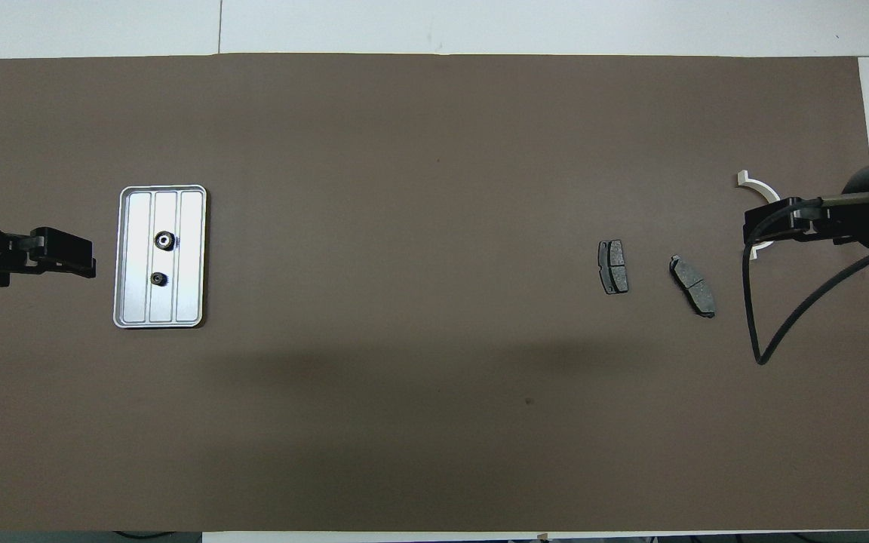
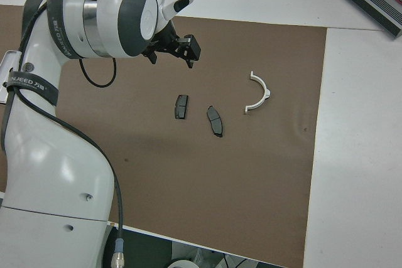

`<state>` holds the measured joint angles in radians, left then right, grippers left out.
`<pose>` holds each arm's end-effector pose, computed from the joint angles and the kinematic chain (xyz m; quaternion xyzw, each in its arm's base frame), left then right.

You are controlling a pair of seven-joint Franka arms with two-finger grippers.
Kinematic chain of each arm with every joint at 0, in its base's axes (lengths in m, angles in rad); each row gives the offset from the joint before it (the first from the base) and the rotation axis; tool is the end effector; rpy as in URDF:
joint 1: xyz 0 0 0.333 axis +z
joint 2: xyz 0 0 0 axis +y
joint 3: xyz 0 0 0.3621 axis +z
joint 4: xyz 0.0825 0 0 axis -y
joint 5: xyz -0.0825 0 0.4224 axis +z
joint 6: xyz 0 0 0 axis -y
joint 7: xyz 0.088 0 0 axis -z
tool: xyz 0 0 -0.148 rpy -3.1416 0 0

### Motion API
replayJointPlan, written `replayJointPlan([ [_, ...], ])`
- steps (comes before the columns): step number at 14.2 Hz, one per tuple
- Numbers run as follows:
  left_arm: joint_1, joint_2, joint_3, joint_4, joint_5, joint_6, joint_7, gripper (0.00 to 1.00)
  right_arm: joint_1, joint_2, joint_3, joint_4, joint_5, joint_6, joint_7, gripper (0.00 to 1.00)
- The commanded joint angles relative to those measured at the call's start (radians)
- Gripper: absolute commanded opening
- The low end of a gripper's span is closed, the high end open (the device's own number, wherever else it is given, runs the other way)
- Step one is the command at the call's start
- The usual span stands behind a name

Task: Place bearing gear from tray to pile
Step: 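Reach the left gripper over the bearing in the silver tray, then grasp the tray bearing with the left gripper while the right gripper advances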

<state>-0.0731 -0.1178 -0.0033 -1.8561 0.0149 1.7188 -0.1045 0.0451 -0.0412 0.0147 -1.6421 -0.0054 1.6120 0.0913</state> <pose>0.5532 -0.0404 0.5635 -0.9998 -0.0129 0.0090 0.0084 0.5808 0.0342 0.6209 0.9999 -0.0157 0.0058 0.0026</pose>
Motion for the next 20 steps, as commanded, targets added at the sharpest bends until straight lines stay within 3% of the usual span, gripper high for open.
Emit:
replayJointPlan([
  [1,0.012,-0.068,0.012,-0.216,0.005,0.171,0.078,1.00,-0.010,-0.009,-0.002,-0.012,0.027,0.020,-0.015,1.00],
  [4,0.026,0.055,0.012,-0.261,0.005,0.310,0.089,1.00,-0.011,-0.009,-0.002,-0.012,0.027,0.022,-0.015,1.00],
  [7,0.059,0.095,0.012,-0.400,0.005,0.554,0.115,1.00,-0.010,-0.009,-0.002,-0.013,0.027,0.020,-0.015,1.00],
  [15,0.069,0.207,0.011,-0.405,0.005,0.662,0.134,0.99,0.037,-0.016,0.004,-0.120,0.027,0.146,-0.004,1.00],
  [20,0.072,0.259,0.011,-0.396,0.005,0.717,0.137,0.97,0.122,0.043,0.004,-0.225,0.025,0.334,0.140,1.00],
])
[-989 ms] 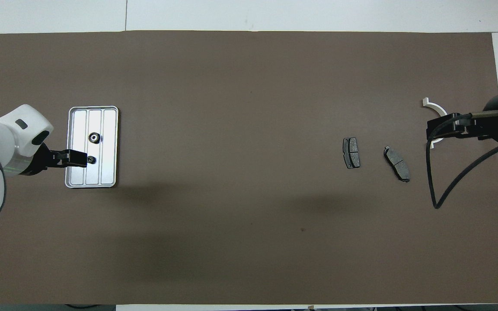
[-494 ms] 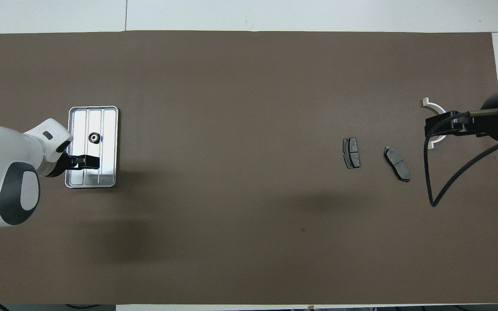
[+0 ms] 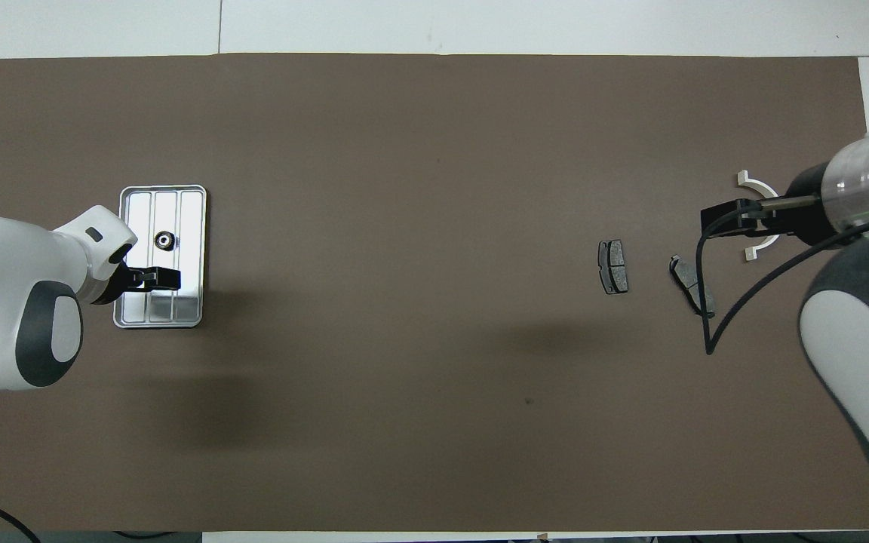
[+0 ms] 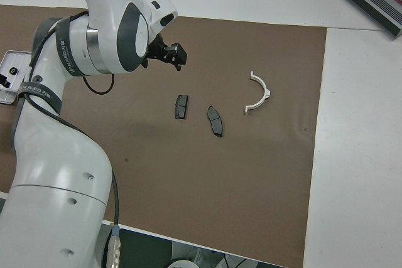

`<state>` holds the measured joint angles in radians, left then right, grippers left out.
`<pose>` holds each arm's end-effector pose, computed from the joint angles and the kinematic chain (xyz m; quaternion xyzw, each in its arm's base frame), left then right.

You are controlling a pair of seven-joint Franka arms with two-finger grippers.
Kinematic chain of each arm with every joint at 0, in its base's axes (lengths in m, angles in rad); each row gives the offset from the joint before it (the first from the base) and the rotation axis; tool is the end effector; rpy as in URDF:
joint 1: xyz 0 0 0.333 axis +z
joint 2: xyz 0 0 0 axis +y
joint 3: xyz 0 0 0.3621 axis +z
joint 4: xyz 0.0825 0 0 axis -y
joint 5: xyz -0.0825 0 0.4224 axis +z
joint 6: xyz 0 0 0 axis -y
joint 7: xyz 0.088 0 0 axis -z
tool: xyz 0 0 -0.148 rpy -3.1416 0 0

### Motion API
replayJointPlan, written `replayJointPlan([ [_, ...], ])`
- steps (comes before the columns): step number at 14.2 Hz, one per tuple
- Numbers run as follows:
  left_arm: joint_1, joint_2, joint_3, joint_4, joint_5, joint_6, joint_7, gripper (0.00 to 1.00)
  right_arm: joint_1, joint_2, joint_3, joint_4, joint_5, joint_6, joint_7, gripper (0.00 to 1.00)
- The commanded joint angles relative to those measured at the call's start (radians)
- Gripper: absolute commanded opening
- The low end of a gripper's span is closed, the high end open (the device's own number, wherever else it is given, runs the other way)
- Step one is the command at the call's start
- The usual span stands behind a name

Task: Place bearing gear from tray to pile
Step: 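Grasp the tray bearing with the left gripper while the right gripper advances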

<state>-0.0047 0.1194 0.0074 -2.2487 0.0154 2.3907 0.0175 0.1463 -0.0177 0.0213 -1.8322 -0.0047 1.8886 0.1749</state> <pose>0.5705 0.0021 0.2921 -0.9998 0.0130 -0.0112 0.0059 0.5962 0.1004 0.5336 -0.9993 0.0030 -0.0369 0.0039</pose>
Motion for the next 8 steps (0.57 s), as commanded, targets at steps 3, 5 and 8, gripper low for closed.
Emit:
replayJointPlan([
  [3,0.003,0.045,0.000,-0.003,0.005,0.080,0.015,0.97,0.061,0.103,-0.003,-0.035,0.025,0.147,0.153,1.00],
  [5,0.003,0.046,0.000,-0.003,0.005,0.079,0.015,0.95,0.076,0.145,-0.003,-0.035,0.025,0.197,0.195,1.00],
  [8,0.005,0.043,-0.001,-0.003,-0.002,0.067,0.006,0.73,0.085,0.185,-0.003,-0.035,0.025,0.244,0.218,1.00],
])
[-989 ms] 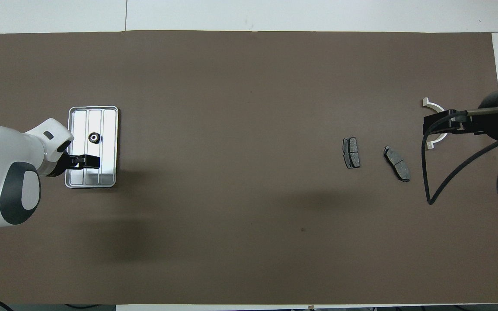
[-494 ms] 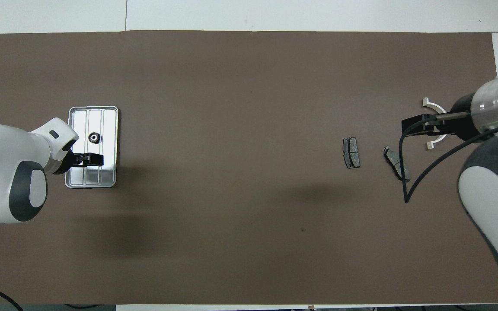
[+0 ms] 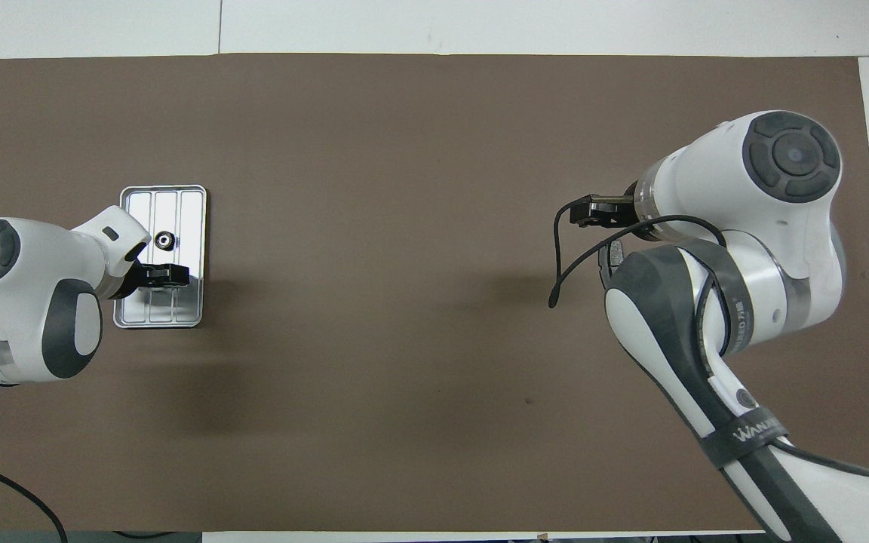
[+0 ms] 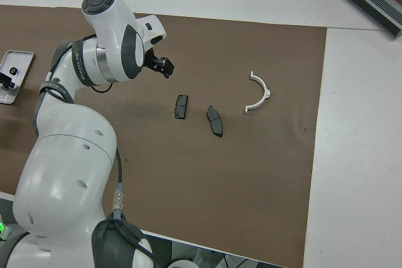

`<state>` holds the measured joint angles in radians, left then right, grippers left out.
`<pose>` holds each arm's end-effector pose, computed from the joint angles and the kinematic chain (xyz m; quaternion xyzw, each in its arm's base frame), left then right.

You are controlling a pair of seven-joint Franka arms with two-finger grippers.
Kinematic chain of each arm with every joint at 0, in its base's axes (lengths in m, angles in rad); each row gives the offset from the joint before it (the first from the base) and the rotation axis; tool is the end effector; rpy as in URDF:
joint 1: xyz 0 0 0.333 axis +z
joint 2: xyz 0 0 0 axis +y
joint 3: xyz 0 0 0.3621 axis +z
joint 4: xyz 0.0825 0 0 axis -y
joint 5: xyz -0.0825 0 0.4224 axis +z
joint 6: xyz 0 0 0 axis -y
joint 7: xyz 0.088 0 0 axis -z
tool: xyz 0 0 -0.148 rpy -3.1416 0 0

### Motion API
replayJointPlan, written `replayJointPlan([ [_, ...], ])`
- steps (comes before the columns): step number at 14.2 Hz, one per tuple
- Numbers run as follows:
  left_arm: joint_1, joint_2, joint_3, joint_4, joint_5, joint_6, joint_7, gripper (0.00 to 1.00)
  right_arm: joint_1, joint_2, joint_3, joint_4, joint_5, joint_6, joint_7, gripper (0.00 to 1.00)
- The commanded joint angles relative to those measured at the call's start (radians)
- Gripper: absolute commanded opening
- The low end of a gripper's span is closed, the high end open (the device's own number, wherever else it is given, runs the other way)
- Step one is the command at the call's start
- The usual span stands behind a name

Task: Place bearing gear from tray to pile
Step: 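Grasp the tray bearing with the left gripper while the right gripper advances, then carry the bearing to the table center and release it with the left gripper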

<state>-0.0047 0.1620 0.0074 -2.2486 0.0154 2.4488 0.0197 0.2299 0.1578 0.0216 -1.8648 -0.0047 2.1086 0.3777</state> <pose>0.5768 0.0020 0.2731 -0.9997 0.0144 -0.0190 0.0058 0.6344 0.1621 0.4276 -0.9971 0.0621 -0.0410 0.0129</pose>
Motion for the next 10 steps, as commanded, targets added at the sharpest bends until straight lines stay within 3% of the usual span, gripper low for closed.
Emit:
replayJointPlan([
  [1,0.003,0.001,-0.001,-0.003,-0.002,0.003,0.000,0.65,0.002,0.012,-0.003,-0.002,0.025,0.030,0.013,1.00],
  [3,0.000,0.001,-0.001,-0.003,-0.003,-0.008,-0.004,0.46,0.002,0.013,-0.003,-0.002,0.025,0.031,0.013,1.00],
  [4,0.000,0.001,-0.001,-0.002,-0.005,-0.010,-0.004,0.29,0.002,0.013,-0.003,-0.002,0.025,0.031,0.013,1.00],
  [5,0.000,0.001,-0.001,-0.002,-0.008,-0.010,-0.006,0.03,0.002,0.013,-0.003,-0.002,0.025,0.030,0.013,1.00],
  [8,-0.003,0.002,-0.001,0.029,-0.063,-0.042,-0.007,0.00,0.000,0.014,-0.003,-0.002,0.025,0.031,0.013,1.00],
  [10,-0.006,-0.007,-0.003,0.163,-0.081,-0.240,-0.015,0.00,0.000,0.014,-0.003,-0.002,0.025,0.031,0.015,1.00],
])
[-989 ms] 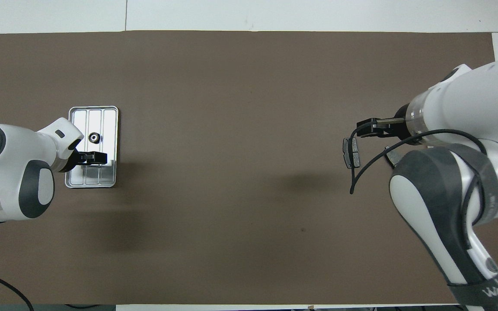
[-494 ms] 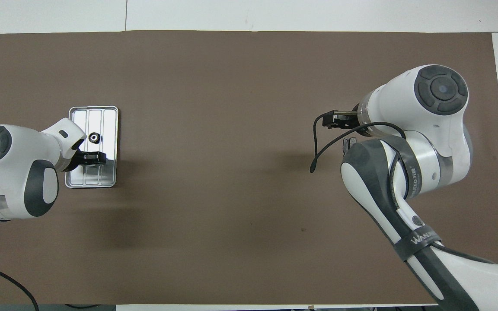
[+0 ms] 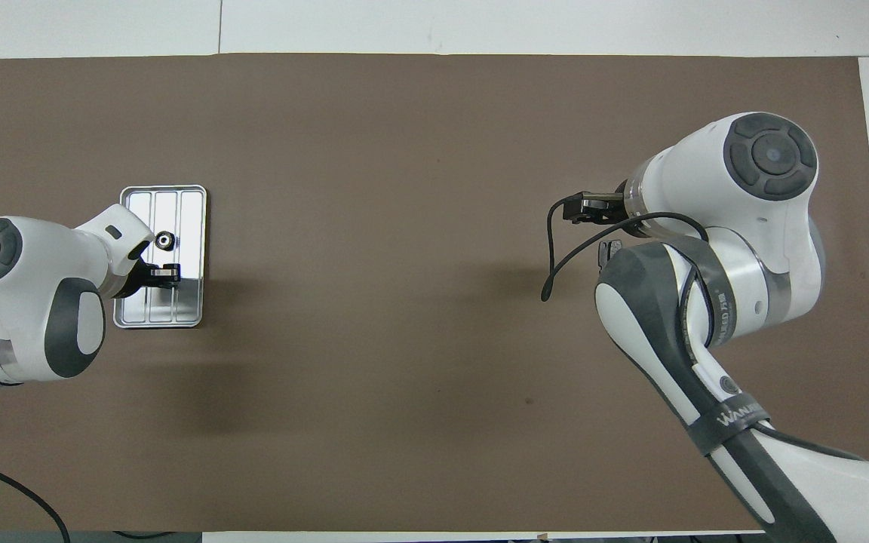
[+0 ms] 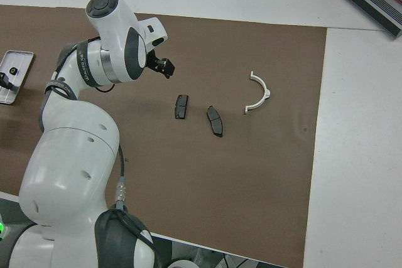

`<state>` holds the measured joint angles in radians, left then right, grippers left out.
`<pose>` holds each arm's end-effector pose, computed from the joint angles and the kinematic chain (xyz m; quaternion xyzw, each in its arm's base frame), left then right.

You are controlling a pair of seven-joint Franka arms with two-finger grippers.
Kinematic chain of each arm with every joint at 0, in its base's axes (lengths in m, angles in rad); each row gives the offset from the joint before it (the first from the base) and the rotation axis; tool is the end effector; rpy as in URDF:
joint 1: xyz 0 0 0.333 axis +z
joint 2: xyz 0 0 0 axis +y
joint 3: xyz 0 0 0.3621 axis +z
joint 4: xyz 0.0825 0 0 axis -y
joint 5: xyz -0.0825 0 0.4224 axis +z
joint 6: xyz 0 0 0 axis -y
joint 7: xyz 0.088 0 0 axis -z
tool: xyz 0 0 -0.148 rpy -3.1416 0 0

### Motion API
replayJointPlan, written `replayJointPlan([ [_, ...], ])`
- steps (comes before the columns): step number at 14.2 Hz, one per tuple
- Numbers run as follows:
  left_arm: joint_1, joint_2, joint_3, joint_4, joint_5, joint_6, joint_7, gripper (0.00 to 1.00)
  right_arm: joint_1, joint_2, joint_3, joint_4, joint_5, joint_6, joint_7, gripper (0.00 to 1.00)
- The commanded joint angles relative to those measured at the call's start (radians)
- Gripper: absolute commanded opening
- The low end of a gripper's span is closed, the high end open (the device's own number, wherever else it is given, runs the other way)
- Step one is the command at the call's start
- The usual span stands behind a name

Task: Place bearing gear from tray to pile
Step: 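Carry the bearing to the table center and release it with the left gripper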

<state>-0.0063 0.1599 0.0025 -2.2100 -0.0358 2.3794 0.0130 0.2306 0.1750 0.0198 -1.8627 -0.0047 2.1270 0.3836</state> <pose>0.5822 -0.0036 0.2850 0.9999 0.0045 0.0048 0.0122 0.6391 0.1626 0.4192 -0.9968 0.0656 -0.0425 0.0136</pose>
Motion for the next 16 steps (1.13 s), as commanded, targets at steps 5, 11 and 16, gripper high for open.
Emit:
replayJointPlan([
  [5,-0.296,-0.002,0.001,0.358,-0.049,-0.350,-0.620,0.00,-0.004,-0.005,-0.003,-0.004,0.025,0.013,0.008,1.00],
  [11,-0.633,0.059,-0.001,0.188,0.186,-0.052,-1.234,0.00,-0.007,-0.003,-0.003,0.000,0.023,0.011,0.006,1.00],
  [16,-0.669,0.116,0.002,0.161,0.218,-0.005,-1.298,0.00,-0.005,0.000,-0.001,0.000,0.023,0.014,0.006,1.00],
])
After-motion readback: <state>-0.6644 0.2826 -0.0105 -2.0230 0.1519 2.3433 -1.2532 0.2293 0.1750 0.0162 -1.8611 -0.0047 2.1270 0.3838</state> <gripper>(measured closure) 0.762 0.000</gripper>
